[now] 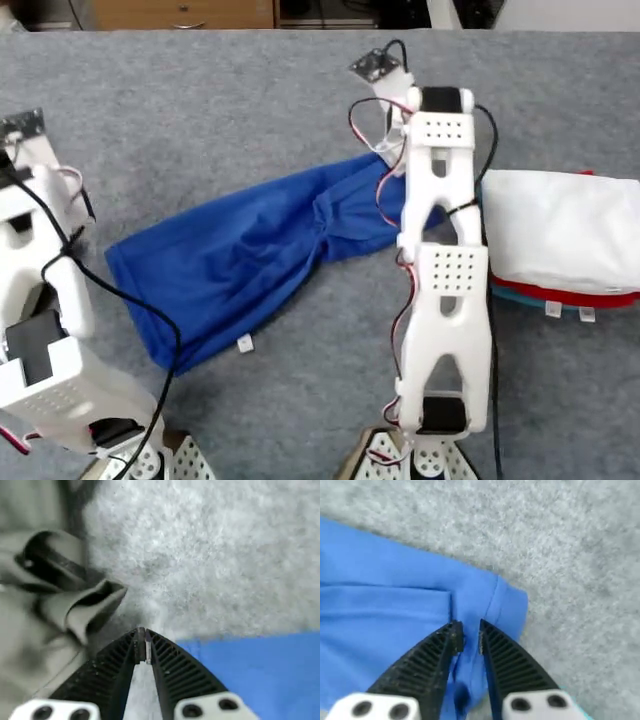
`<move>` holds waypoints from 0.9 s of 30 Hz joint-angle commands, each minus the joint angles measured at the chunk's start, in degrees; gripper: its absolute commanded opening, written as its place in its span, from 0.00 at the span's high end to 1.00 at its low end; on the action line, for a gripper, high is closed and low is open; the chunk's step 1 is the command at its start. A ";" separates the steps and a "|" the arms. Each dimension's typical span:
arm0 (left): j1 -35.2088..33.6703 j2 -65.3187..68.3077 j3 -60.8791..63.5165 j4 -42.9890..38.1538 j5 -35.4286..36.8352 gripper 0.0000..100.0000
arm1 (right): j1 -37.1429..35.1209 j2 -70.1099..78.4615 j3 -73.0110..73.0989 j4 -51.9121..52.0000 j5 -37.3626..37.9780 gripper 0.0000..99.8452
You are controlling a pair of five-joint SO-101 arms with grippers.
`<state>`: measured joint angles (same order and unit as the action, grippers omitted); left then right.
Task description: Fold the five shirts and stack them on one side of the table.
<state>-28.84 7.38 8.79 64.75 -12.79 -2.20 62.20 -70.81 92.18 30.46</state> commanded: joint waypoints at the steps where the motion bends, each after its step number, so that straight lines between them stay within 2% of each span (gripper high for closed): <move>1: 1.85 -0.31 -9.49 15.21 1.93 0.98 | -0.57 -5.05 -11.74 7.74 0.35 0.92; 4: 2.64 -0.48 -10.37 23.56 2.11 0.96 | 1.36 -5.49 -19.21 10.46 -0.97 0.92; 6: 1.58 -1.54 -10.02 27.52 4.84 0.89 | 3.65 -6.90 -19.12 10.37 -1.76 0.92; 9: -0.62 -4.53 -5.89 29.01 8.09 0.79 | 6.55 -10.42 -16.31 10.29 -1.76 0.92; 12: -0.18 -9.27 3.16 28.48 7.12 0.79 | 8.48 -14.81 -13.05 10.29 -1.67 0.92; 20: 1.58 -19.47 27.96 6.51 14.51 0.78 | 9.10 -16.92 -9.98 10.02 -0.09 0.92; 24: 1.67 -19.47 32.79 -1.85 21.01 0.78 | 9.01 -16.22 -10.15 9.85 -0.09 0.92; 27: 3.52 -19.47 33.58 -3.60 25.32 0.78 | 8.92 -16.22 -10.15 9.85 -0.09 0.92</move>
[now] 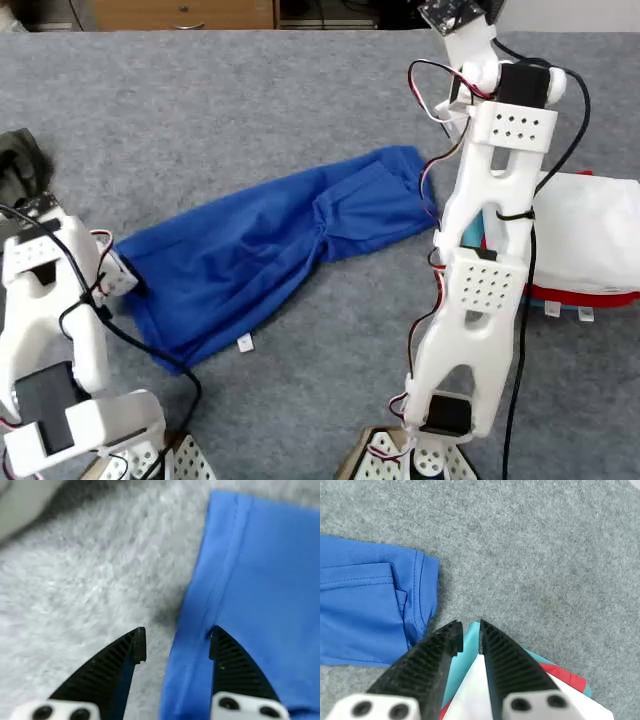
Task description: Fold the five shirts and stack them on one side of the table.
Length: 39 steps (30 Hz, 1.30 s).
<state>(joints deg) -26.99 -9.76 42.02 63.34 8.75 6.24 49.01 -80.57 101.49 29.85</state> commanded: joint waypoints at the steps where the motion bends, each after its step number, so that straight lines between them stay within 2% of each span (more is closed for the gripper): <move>1: 2.64 -2.24 0.35 -2.29 4.57 0.78 | 0.48 -3.03 -0.40 0.53 0.53 0.92; 6: 6.51 -2.24 2.73 -5.01 7.56 0.78 | 0.40 -3.03 -0.31 0.53 0.62 0.92; 10: 6.51 -2.24 7.30 -10.46 7.12 0.78 | 0.40 -2.95 -0.31 0.53 0.62 0.92; 15: 6.51 -2.24 7.47 -10.99 7.12 0.79 | 0.40 -2.95 -0.31 0.53 0.62 0.92; 17: 6.42 -2.24 7.47 -11.16 6.95 0.82 | 0.40 -2.95 -0.31 0.53 0.62 0.92; 22: 5.54 -2.24 7.74 -15.30 2.90 0.99 | 1.19 -3.30 -0.57 0.53 0.62 0.92; 27: 1.67 -2.24 4.22 -15.03 3.60 0.98 | 3.82 -3.38 -5.32 0.88 0.00 0.92; 29: 0.09 -2.51 1.05 -13.01 3.43 0.98 | 5.67 -3.38 -7.43 0.88 -1.76 0.92; 34: -3.69 -2.33 -14.24 -1.58 3.43 0.98 | 9.80 -3.21 -11.82 0.88 -3.34 0.92; 39: -2.02 -2.33 -29.63 9.05 3.78 0.98 | 10.95 -3.12 -12.44 0.79 -3.16 0.92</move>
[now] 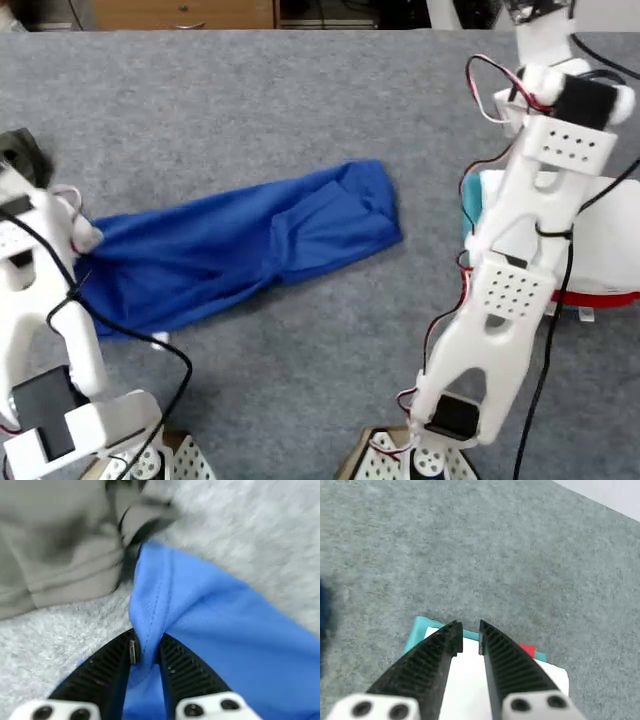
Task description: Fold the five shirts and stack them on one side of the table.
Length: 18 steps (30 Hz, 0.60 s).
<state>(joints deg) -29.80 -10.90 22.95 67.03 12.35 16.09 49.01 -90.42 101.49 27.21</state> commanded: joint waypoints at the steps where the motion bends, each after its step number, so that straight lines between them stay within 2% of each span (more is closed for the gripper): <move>1: 2.11 -1.19 -13.01 7.38 0.18 0.98 | 1.10 -3.12 -2.59 0.79 -0.53 0.92; 6: 15.21 -1.10 -20.66 14.68 0.79 0.98 | 1.10 -3.03 -2.51 0.70 -0.44 0.92; 11: 31.30 0.22 -24.44 14.95 6.51 0.98 | 1.71 -3.12 -2.59 0.70 -0.44 0.92; 14: 39.30 4.97 -29.45 15.38 7.38 0.98 | 2.59 -3.21 -2.59 0.53 -0.35 0.92; 18: 45.80 14.99 -39.82 17.32 10.73 0.98 | 3.30 -3.21 -2.68 0.26 -0.35 0.92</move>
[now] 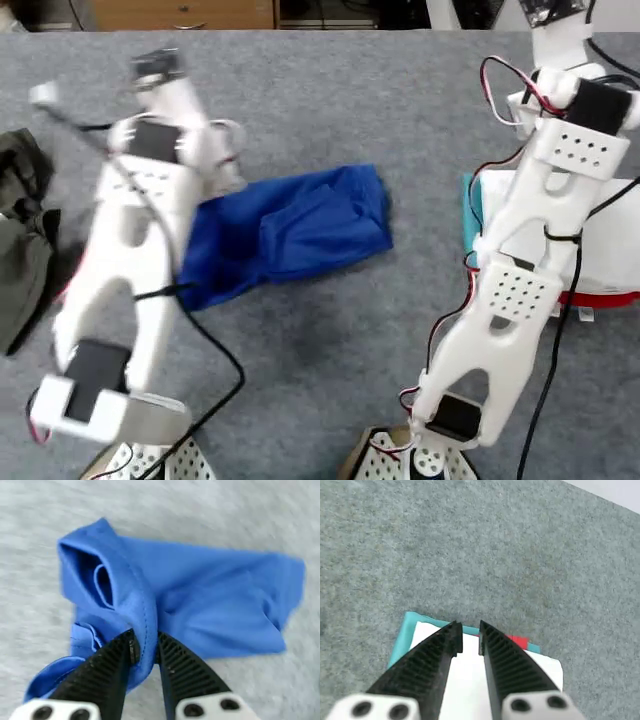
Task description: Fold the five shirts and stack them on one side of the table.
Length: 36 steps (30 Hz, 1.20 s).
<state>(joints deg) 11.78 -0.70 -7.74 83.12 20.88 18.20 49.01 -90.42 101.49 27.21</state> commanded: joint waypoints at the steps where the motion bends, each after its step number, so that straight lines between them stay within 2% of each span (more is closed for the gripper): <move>1: 5.54 7.78 -12.40 1.85 2.73 0.98 | 1.19 -3.21 -2.68 0.18 -0.35 0.92; 13: 17.49 42.42 -61.54 8.53 4.84 0.98 | 1.19 -3.30 -2.68 0.26 -0.35 0.92; 16: 19.25 47.78 -69.45 8.62 4.84 0.98 | 1.27 -3.30 -2.68 0.26 -0.35 0.92; 24: 19.87 55.43 -75.52 7.38 4.84 0.98 | 1.27 -3.12 -2.68 0.18 -0.35 0.92; 28: 18.29 55.87 -75.69 7.21 5.27 0.87 | 1.01 -3.03 -2.68 0.18 -0.35 0.92; 32: 15.91 54.64 -75.69 8.00 9.05 0.76 | 0.31 -3.03 -2.24 0.18 -0.35 0.92; 36: 11.25 51.56 -77.71 12.48 8.88 0.74 | -1.71 -2.95 -2.07 0.70 -0.35 0.92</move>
<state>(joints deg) 26.73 56.00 -81.67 93.14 29.32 18.37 49.01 -90.42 101.49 27.21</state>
